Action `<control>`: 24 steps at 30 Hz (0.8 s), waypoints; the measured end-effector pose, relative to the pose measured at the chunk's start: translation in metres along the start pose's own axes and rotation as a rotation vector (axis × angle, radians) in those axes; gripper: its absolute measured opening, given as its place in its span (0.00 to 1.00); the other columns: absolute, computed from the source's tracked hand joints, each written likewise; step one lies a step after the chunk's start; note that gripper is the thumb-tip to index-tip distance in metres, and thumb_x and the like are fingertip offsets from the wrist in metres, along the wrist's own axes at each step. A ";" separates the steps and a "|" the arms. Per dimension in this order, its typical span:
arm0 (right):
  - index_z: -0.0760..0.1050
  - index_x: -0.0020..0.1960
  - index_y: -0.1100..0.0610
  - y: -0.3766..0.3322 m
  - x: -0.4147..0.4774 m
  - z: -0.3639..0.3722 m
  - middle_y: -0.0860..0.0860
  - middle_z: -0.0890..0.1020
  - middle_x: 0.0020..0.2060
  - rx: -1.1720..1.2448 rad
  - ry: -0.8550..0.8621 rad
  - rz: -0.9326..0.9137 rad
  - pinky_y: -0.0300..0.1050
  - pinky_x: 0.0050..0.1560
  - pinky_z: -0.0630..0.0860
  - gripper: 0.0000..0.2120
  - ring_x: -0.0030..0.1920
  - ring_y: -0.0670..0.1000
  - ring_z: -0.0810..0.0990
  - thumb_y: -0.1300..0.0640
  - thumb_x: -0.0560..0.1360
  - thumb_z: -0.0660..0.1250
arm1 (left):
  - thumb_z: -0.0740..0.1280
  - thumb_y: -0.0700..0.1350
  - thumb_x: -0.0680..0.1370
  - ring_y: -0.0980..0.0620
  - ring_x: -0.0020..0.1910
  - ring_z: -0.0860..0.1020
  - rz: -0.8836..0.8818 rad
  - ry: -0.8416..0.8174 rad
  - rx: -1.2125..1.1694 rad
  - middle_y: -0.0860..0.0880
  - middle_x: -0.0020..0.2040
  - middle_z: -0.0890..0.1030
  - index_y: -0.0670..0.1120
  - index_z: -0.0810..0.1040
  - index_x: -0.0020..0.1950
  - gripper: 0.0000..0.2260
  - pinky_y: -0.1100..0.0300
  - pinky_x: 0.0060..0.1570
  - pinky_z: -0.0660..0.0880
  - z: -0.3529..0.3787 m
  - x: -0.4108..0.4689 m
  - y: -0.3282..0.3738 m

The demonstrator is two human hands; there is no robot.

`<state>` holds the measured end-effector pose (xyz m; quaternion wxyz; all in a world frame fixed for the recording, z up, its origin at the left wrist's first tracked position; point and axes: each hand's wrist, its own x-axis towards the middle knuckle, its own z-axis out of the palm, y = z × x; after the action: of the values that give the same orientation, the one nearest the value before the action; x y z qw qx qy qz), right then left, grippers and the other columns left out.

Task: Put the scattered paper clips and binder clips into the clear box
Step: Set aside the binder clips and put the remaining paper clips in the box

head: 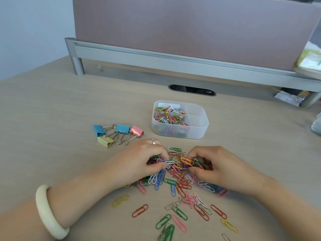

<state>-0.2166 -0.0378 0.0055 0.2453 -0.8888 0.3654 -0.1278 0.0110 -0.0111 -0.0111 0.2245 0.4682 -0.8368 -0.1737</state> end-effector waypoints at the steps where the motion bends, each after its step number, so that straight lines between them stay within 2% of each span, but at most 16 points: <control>1: 0.74 0.44 0.44 0.001 0.000 -0.001 0.52 0.72 0.29 0.018 0.010 0.002 0.37 0.30 0.63 0.05 0.29 0.45 0.67 0.53 0.72 0.68 | 0.63 0.53 0.71 0.68 0.42 0.70 -0.001 0.004 -0.008 0.65 0.37 0.71 0.54 0.78 0.44 0.07 0.73 0.42 0.65 0.000 0.000 0.000; 5: 0.75 0.43 0.48 0.000 0.001 -0.008 0.46 0.69 0.27 0.085 0.058 0.018 0.33 0.28 0.61 0.03 0.28 0.44 0.65 0.54 0.71 0.69 | 0.64 0.53 0.72 0.67 0.42 0.71 0.003 0.023 -0.030 0.64 0.38 0.72 0.54 0.78 0.44 0.06 0.71 0.42 0.66 -0.001 -0.001 0.000; 9: 0.76 0.40 0.50 -0.007 0.014 -0.022 0.46 0.68 0.25 0.087 0.139 0.039 0.33 0.27 0.60 0.04 0.26 0.44 0.63 0.58 0.71 0.70 | 0.65 0.52 0.72 0.68 0.41 0.71 0.005 0.067 -0.078 0.64 0.37 0.72 0.54 0.78 0.44 0.05 0.75 0.42 0.64 0.000 0.000 -0.001; 14: 0.77 0.42 0.58 -0.014 0.061 -0.049 0.45 0.66 0.23 0.074 0.220 0.108 0.32 0.25 0.60 0.02 0.24 0.43 0.63 0.60 0.72 0.68 | 0.65 0.54 0.72 0.68 0.42 0.71 0.011 0.087 -0.066 0.64 0.37 0.72 0.55 0.78 0.44 0.06 0.77 0.41 0.63 0.001 -0.001 -0.003; 16: 0.76 0.41 0.61 -0.011 0.086 -0.056 0.47 0.69 0.25 0.043 0.216 0.149 0.33 0.25 0.60 0.05 0.25 0.43 0.64 0.59 0.72 0.68 | 0.63 0.57 0.71 0.68 0.41 0.70 0.029 0.087 -0.053 0.63 0.38 0.72 0.55 0.78 0.45 0.08 0.77 0.41 0.63 0.000 -0.001 -0.003; 18: 0.75 0.41 0.66 -0.004 0.110 -0.059 0.51 0.72 0.28 0.001 0.226 0.192 0.41 0.32 0.63 0.10 0.30 0.47 0.67 0.58 0.71 0.68 | 0.63 0.57 0.71 0.69 0.41 0.70 0.038 0.088 -0.049 0.62 0.39 0.72 0.55 0.78 0.45 0.09 0.78 0.41 0.63 0.001 0.000 -0.003; 20: 0.74 0.42 0.69 0.003 0.131 -0.059 0.55 0.72 0.32 -0.062 0.241 0.247 0.43 0.35 0.62 0.13 0.33 0.50 0.67 0.57 0.70 0.67 | 0.62 0.58 0.72 0.70 0.41 0.69 0.036 0.080 -0.047 0.64 0.38 0.71 0.56 0.77 0.47 0.09 0.77 0.41 0.63 0.002 0.000 -0.004; 22: 0.72 0.40 0.70 0.011 0.145 -0.057 0.55 0.71 0.32 -0.106 0.239 0.299 0.44 0.34 0.61 0.14 0.33 0.51 0.66 0.57 0.69 0.67 | 0.59 0.60 0.72 0.69 0.41 0.70 0.047 0.072 -0.053 0.65 0.38 0.70 0.57 0.75 0.48 0.11 0.76 0.41 0.63 0.003 0.000 -0.006; 24: 0.72 0.37 0.66 0.018 0.153 -0.054 0.54 0.71 0.31 -0.152 0.222 0.349 0.44 0.32 0.62 0.11 0.32 0.51 0.67 0.57 0.69 0.67 | 0.59 0.60 0.71 0.69 0.40 0.69 0.052 0.068 -0.071 0.65 0.38 0.70 0.56 0.75 0.48 0.12 0.76 0.42 0.63 0.003 0.001 -0.008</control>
<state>-0.1421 -0.1762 0.0485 0.1541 -0.8085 0.5471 -0.1526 0.0142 -0.0158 -0.0178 0.2737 0.4436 -0.8339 -0.1816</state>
